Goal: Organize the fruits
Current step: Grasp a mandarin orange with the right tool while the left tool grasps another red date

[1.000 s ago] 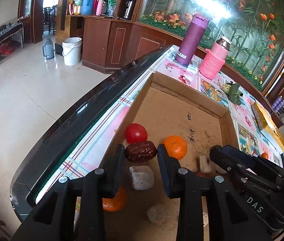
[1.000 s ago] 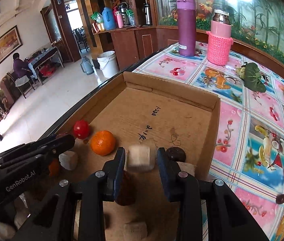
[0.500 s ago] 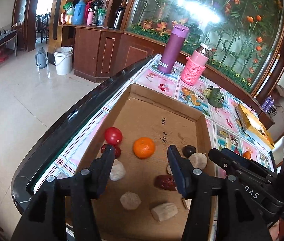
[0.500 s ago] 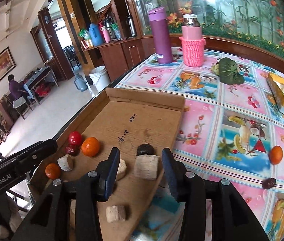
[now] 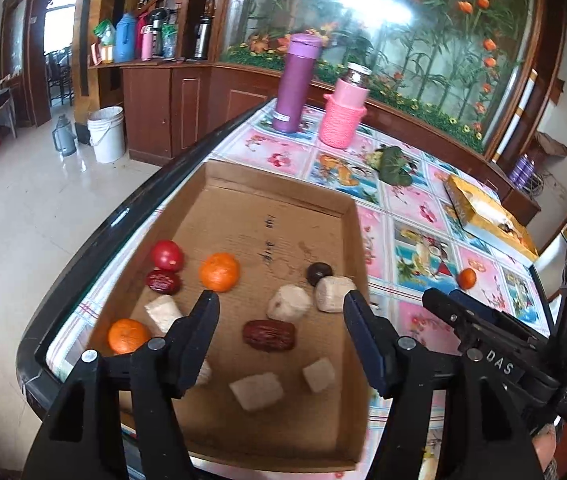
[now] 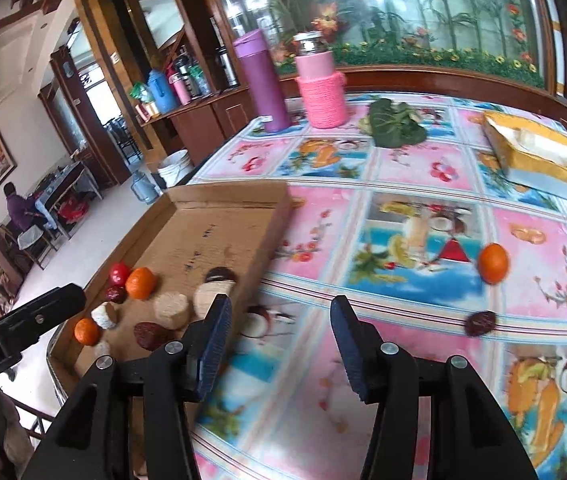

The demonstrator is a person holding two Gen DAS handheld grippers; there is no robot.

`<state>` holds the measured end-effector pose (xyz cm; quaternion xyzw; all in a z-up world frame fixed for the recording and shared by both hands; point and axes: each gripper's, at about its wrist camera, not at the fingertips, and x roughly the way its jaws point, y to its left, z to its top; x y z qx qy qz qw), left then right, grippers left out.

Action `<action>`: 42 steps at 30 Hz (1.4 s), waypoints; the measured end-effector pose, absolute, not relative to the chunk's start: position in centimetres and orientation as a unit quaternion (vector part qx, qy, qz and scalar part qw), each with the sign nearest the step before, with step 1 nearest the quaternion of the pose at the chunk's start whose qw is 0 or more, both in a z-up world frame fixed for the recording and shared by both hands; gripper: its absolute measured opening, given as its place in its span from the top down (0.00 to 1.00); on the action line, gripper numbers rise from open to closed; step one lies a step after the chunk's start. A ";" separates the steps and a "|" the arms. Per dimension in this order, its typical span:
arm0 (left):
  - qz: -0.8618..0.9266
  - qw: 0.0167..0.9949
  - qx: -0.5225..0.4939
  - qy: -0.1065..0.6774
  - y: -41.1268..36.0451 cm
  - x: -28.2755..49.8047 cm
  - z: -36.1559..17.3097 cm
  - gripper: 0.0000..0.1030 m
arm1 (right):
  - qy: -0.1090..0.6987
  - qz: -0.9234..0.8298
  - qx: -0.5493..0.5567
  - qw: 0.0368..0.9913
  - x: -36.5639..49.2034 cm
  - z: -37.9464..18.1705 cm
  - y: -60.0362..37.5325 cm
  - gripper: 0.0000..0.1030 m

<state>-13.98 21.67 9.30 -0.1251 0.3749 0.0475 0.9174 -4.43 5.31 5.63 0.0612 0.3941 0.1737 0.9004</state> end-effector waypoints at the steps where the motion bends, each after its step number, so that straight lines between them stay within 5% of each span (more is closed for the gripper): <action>1: 0.041 0.918 -0.120 0.377 20.9 -13.9 9.3 0.38 | 0.395 0.168 0.065 0.901 -4.4 5.6 4.4 0.46; 21: -0.050 0.900 -0.043 0.431 9.7 -9.9 6.2 0.38 | 0.398 -0.051 0.169 0.900 -8.6 5.4 -19.3 0.42; 37: -0.088 0.893 -0.006 0.441 7.0 -9.1 5.0 0.38 | 0.440 0.075 0.066 0.893 2.0 3.1 -7.1 0.43; 39: -0.095 0.891 -0.007 0.444 6.7 -8.6 4.8 0.38 | 0.444 0.074 0.060 0.891 2.7 2.4 -6.6 0.46; 41: -0.106 0.889 -0.010 0.446 6.0 -8.0 4.6 0.38 | 0.448 0.076 0.060 0.889 3.1 1.8 -6.8 0.69; 42: -0.112 0.887 -0.010 0.447 5.6 -7.6 4.5 0.38 | 0.451 0.074 0.059 0.887 3.2 1.5 -7.0 0.70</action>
